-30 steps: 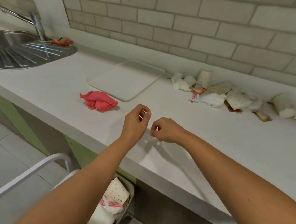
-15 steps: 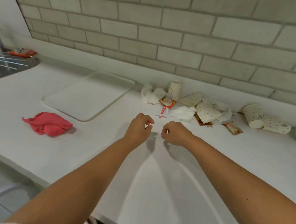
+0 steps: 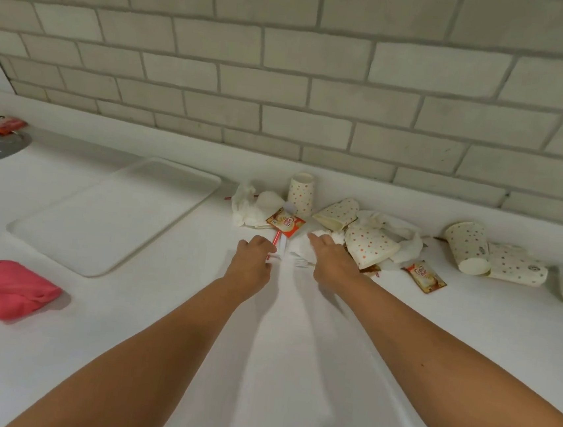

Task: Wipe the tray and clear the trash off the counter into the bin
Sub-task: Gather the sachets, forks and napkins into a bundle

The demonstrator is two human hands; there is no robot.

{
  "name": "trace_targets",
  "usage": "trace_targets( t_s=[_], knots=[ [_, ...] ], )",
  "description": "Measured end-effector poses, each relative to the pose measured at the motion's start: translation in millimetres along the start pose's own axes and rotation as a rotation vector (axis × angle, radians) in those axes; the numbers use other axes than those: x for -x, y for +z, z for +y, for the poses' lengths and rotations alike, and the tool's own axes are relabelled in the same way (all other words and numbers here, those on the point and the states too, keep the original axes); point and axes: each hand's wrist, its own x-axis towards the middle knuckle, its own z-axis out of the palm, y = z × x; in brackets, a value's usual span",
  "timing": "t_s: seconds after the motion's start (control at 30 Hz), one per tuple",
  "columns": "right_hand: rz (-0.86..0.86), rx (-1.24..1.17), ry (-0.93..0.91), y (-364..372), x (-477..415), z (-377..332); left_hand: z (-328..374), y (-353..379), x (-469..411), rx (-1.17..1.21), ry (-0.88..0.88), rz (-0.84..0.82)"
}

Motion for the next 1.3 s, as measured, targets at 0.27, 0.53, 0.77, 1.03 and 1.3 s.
trace_targets(
  t_s=[0.27, 0.53, 0.77, 1.03, 1.3],
  knots=[
    [0.048, 0.073, -0.046, 11, -6, 10, 7, 20, -20, -0.242, 0.028, -0.029],
    [0.270, -0.226, 0.012, 4, -9, 15, 0, 13, -22, -0.026, 0.050, -0.042],
    [0.194, -0.656, 0.014, -13, -3, 16, 23, -7, -13, 0.602, -0.020, 0.071],
    [-0.004, -1.223, -0.019, -14, 7, 15, 40, -8, -17, 0.913, -0.117, -0.040],
    [0.541, -1.412, 0.759, 6, -8, 62, 24, -15, -15, 0.914, -0.232, 0.013]
  ],
)
